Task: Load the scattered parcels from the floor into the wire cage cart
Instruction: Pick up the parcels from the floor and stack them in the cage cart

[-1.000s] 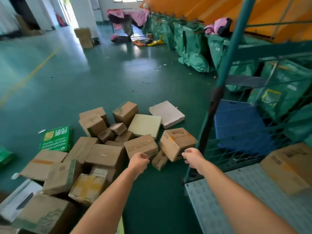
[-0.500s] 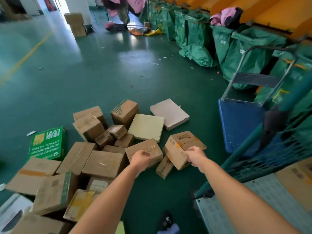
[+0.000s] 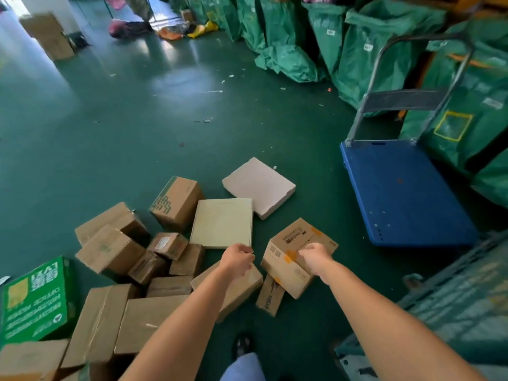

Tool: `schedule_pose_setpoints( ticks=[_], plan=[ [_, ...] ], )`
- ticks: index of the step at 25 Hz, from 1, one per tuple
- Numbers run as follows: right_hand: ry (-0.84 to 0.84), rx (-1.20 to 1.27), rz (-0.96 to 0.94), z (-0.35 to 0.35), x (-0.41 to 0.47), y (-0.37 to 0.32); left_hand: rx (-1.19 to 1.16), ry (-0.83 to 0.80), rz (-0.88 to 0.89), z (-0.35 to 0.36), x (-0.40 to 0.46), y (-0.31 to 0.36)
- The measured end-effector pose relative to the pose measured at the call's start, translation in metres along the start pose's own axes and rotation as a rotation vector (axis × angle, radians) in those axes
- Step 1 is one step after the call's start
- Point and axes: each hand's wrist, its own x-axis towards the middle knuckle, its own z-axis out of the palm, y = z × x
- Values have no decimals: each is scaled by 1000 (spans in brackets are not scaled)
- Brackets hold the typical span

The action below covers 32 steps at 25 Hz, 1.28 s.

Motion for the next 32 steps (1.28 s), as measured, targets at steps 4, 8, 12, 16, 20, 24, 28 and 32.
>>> schedule_pose_setpoints(
  ticks=[4,8,12,16,20,24,28,32],
  plan=[
    [77,30,57,-6,44,-39,66,-73,6,-10,71,38],
    [148,75,111,-13,90,-67,169,-173,12,-9,147,82],
    [148,123,207,-23,140,-61,296,-236,-20,23,209,106],
    [157,121,316,-37,214,-27,346,-298,-49,83,274,113],
    [164,137,414,-34,296,15,363,-278,-95,142,352,95],
    [186,199,498,-19,369,64,432,-252,-135,190,432,53],
    [151,296,606,11,431,114,568,-219,-158,227,496,1],
    [127,368,682,40,466,154,613,-211,-177,251,536,-39]
  ],
)
